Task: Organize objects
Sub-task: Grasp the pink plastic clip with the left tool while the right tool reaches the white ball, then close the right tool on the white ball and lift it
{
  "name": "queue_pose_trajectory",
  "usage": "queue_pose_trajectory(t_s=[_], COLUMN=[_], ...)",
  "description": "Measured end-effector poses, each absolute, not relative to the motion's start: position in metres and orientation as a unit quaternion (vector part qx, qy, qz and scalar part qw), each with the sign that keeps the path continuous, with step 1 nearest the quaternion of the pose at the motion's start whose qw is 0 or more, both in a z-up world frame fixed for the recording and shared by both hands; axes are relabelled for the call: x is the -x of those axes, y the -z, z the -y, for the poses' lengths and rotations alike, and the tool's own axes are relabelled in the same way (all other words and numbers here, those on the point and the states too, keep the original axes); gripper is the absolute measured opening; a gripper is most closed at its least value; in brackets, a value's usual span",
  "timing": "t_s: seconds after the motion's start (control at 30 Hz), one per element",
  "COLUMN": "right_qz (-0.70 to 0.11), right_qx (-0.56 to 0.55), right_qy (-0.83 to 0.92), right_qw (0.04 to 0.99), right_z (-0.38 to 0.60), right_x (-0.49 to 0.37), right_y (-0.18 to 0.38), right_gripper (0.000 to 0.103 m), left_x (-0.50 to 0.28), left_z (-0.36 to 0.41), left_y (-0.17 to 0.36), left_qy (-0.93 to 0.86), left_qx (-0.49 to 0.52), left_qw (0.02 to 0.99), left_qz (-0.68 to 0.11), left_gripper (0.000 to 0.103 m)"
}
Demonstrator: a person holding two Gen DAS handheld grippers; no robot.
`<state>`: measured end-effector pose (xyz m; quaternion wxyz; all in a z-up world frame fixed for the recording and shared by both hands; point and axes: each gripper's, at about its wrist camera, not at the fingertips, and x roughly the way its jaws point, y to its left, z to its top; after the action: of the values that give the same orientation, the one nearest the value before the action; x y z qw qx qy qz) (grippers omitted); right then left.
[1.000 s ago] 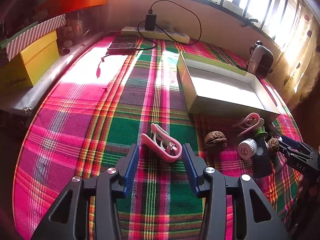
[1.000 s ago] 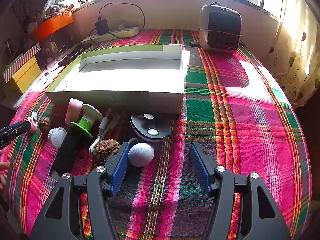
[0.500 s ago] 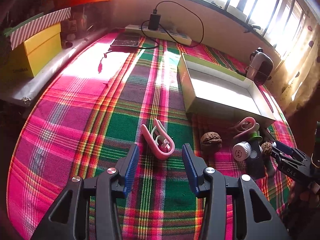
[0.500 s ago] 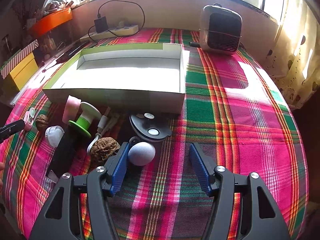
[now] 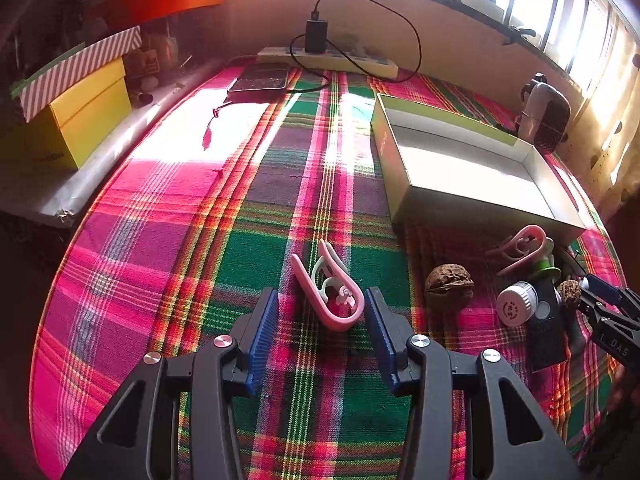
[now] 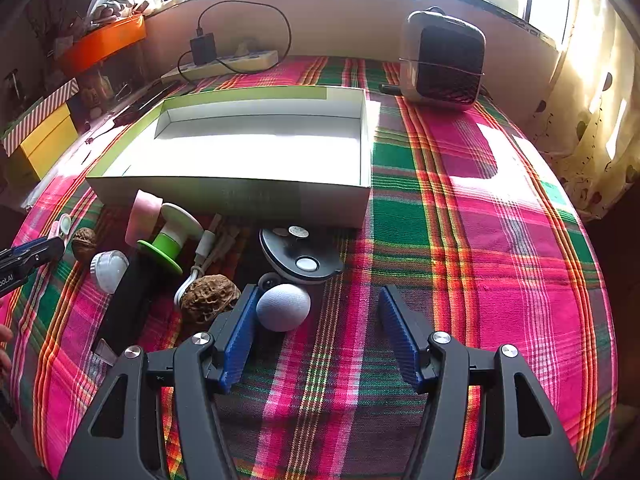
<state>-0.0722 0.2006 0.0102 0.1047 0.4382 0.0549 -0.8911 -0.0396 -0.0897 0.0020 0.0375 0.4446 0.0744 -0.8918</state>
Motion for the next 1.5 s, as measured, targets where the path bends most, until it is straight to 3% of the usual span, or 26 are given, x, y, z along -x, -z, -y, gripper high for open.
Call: queue_pose_trajectory(t_s=[0.6, 0.97, 1.23, 1.5], right_qz=[-0.053, -0.041, -0.038, -0.037], right_qx=[-0.438, -0.436, -0.433, -0.432], right_qy=[0.891, 0.893, 0.895, 0.895], right_qw=[0.105, 0.102, 0.103, 0.105], right_z=[-0.201, -0.206, -0.206, -0.205], right_x=[0.072, 0.074, 0.072, 0.072], right_y=[-0.011, -0.013, -0.014, -0.014], right_gripper=[0.061, 0.052, 0.04, 0.03], left_x=[0.048, 0.047, 0.046, 0.044], left_z=[0.097, 0.1, 0.102, 0.102], left_y=[0.0, 0.0, 0.001, 0.002], left_qy=[0.898, 0.899, 0.899, 0.9], left_qx=[-0.433, -0.43, -0.428, -0.426], left_qw=[0.046, 0.057, 0.062, 0.063], left_qz=[-0.068, -0.066, -0.064, -0.061], left_gripper=[0.043, 0.032, 0.022, 0.022])
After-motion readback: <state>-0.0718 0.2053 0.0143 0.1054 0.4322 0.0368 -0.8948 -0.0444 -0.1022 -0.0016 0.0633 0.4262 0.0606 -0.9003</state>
